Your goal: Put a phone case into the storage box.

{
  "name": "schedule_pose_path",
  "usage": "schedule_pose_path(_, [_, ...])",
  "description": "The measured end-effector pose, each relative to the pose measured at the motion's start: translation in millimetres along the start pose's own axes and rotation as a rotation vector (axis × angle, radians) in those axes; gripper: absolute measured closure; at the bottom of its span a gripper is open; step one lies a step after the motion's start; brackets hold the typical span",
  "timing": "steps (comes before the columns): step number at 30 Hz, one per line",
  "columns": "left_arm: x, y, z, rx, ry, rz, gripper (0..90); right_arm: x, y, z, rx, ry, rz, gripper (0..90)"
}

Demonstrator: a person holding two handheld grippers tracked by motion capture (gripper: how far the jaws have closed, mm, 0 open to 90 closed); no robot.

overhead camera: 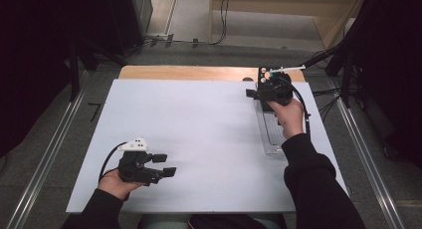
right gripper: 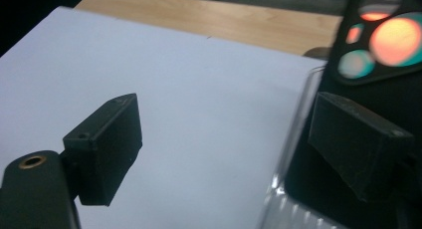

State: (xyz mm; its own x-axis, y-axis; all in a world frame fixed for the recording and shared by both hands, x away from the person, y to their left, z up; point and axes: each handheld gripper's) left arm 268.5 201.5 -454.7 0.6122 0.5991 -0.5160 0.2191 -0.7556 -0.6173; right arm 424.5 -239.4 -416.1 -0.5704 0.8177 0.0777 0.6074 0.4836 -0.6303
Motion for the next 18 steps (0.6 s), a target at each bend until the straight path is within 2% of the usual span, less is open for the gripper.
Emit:
schedule_pose_path(5, [1.9,-0.8,-1.9,-0.002,-0.006,0.002,31.7,17.4,-4.0,4.0,0.017,-0.045,-0.071,13.8])
schedule_pose_path(7, [3.1,-1.2,-2.5,0.007,-0.01,-0.001,31.7,23.2,-5.0,7.3,0.011,-0.054,-0.103,21.6])
schedule_pose_path(13, [7.0,-5.1,-4.7,0.0,-0.025,0.001,31.7,41.5,-9.8,18.1,0.027,-0.074,-0.192,23.6])
schedule_pose_path(18, [6.0,-5.2,-4.8,0.002,-0.019,0.0,31.7,57.0,-18.9,28.2,0.028,-0.104,-0.215,23.7])
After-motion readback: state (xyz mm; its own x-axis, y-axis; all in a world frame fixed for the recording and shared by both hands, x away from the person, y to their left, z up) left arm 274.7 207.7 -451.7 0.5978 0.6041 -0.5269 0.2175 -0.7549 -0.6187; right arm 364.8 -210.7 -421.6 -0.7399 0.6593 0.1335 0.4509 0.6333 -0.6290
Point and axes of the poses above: each handheld gripper's, and its own axes: y roughly forward along the jaws, z roughly out of its underside, x roughly to its left, and after that the axes turned 15 degrees about -y, right-handed
